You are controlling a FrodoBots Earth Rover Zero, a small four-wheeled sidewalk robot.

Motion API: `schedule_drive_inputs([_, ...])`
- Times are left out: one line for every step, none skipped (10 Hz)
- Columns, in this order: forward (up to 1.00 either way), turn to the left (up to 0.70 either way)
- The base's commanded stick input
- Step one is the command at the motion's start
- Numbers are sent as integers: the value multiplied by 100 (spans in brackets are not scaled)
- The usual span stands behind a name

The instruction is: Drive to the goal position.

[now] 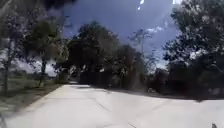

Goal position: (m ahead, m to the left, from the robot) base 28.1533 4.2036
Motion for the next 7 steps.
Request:
schedule_drive_inputs([85,0])
schedule_drive_inputs([85,0])
schedule_drive_inputs([85,0])
schedule_drive_inputs([85,0])
schedule_drive_inputs([85,0])
schedule_drive_inputs([85,0])
schedule_drive_inputs([85,0])
